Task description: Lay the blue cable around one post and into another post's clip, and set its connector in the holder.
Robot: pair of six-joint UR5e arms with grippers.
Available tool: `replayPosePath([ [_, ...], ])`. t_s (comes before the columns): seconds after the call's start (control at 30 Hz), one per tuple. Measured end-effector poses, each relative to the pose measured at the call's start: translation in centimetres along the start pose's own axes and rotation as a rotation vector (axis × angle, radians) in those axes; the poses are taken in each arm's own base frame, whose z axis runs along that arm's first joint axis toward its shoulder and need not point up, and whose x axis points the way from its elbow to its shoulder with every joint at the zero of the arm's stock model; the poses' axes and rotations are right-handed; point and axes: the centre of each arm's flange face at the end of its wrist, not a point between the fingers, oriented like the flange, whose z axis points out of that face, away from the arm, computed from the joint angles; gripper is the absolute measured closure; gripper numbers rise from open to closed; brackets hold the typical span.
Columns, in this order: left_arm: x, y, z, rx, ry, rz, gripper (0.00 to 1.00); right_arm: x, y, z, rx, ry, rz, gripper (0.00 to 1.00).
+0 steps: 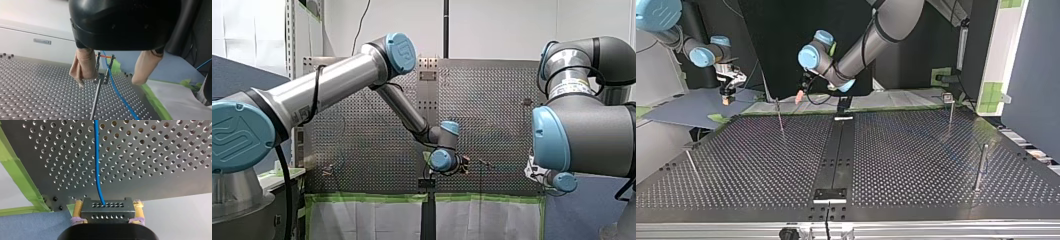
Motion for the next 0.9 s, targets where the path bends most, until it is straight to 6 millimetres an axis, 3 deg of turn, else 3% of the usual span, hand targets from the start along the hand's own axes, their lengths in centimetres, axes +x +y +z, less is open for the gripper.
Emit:
replayPosePath([
  [0.3, -3.1, 2.4, -1.4, -0.080, -0.076, -0.072, 0.00, -0.1, -0.3, 0.0, 0.004, 0.001, 0.002, 0.98],
  [0.7, -7.3, 0.8, -5.1, 0.000, -0.192, -0.157, 0.00, -0.3, -0.6, 0.0, 0.012, -0.001, 0.005, 0.98],
  [0.9, -9.5, 1.6, -6.7, 0.008, -0.254, -0.221, 0.00, -0.3, -0.8, 0.1, 0.016, -0.001, 0.005, 0.98],
])
